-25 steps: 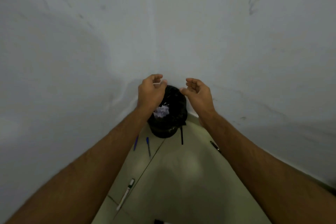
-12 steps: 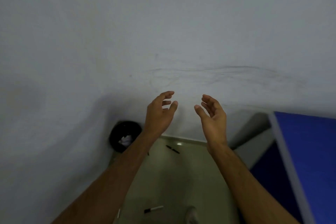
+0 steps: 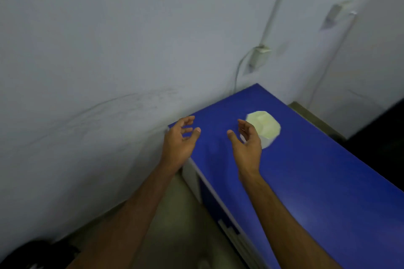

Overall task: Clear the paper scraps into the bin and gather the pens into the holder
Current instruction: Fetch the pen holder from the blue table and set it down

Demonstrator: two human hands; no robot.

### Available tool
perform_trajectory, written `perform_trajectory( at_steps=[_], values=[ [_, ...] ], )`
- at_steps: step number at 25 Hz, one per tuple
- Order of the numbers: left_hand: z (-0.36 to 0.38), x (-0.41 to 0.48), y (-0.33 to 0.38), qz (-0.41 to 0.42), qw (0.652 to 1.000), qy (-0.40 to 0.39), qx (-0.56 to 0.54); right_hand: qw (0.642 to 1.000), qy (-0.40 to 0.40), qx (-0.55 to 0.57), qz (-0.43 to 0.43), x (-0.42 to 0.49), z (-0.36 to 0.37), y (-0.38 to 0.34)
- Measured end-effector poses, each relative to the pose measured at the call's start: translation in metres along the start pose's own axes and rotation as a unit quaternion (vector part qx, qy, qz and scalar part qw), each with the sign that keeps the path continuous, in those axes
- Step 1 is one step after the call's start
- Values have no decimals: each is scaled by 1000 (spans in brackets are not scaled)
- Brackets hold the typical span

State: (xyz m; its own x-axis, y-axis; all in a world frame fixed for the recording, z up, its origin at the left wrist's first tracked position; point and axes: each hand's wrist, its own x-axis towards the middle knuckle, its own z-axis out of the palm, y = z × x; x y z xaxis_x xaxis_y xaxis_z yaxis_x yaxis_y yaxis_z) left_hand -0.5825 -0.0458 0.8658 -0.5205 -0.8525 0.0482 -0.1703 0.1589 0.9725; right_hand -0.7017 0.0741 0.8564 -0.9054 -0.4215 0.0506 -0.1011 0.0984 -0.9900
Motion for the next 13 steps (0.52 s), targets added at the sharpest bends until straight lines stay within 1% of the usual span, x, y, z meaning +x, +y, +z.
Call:
perform_trajectory(
  at_steps=[3,5,6,8,10,11,13],
  values=[
    [56,23,4,-17,999,-47,20,992,56,-111,7,59,-57,28],
    [77,35,2,-26,997,-60,42,975,43,-215,29,100,-83,49],
    [89,41,2,-31,996,-65,51,963,21,-265,46,122,-93,60],
    [99,48,-1,-36,995,-66,67,933,-49,-350,64,154,-100,76],
    [108,55,-4,-43,994,-62,81,904,-110,-408,65,180,-101,89],
    [109,57,-6,-47,994,-58,85,897,-134,-417,64,187,-99,94],
    [107,58,-9,-53,993,-46,90,899,-157,-405,58,192,-94,101]
  ],
)
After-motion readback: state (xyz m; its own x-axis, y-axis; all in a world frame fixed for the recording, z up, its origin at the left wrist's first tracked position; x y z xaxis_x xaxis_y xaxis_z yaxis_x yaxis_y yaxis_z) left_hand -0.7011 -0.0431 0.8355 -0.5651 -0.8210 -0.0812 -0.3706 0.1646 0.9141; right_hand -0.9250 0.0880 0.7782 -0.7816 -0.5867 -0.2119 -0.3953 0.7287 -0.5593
